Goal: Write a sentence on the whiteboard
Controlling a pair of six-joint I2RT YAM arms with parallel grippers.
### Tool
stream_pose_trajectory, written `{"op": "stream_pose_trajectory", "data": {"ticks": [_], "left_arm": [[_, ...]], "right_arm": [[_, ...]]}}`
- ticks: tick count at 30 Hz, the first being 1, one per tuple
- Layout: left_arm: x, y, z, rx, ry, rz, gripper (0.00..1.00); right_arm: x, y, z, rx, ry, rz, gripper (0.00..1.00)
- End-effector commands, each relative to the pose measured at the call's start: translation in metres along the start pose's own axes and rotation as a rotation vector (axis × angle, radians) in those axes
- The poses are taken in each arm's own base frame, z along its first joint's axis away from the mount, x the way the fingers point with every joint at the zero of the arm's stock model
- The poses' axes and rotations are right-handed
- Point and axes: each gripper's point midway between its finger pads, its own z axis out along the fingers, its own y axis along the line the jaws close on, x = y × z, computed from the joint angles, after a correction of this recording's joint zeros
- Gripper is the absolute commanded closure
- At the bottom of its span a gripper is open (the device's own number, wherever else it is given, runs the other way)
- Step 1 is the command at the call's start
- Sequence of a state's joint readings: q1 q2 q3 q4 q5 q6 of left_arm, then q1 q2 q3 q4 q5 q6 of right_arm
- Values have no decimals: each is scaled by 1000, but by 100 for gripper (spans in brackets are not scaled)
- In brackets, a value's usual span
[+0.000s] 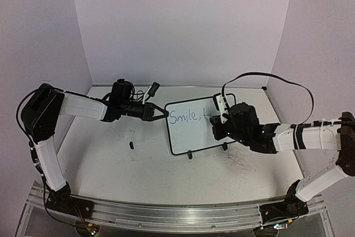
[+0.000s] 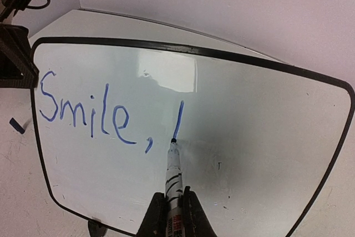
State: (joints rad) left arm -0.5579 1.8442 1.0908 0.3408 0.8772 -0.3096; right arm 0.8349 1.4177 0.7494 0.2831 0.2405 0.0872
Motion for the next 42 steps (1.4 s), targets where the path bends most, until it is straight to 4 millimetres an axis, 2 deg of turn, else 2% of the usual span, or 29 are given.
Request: {"op": "stream_pose_trajectory", "data": {"ticks": [1,6,10,12,16,23,35,42], "left_arm": [[-12,-12,-3,31,-14,28,100],[-12,-11,-3,30,-14,27,100],[-12,-12,-3,31,-14,28,100],[-13,-12,-3,32,-14,29,100],[-14,-13,-3,34,-16,31,100],[-14,-13,-4,32,-16,31,100],[-13,-14,-4,35,-15,29,100],[-13,-13,-4,34,-15,29,100]], "right_arm": [[0,-10,-6,45,-1,13,100],[-14,-15,-11,66,-35,18,100],[-42,-9,-25,13,-129,45,100],[-49,-8,-24,11,-141,47,100],[-48,-7,-13,25,-124,25,100],[-53,-12,-8,56,-130,20,100],[-37,-22,1,105,-89,23,100],[-42,-20,-16,62,-113,40,100]]}}
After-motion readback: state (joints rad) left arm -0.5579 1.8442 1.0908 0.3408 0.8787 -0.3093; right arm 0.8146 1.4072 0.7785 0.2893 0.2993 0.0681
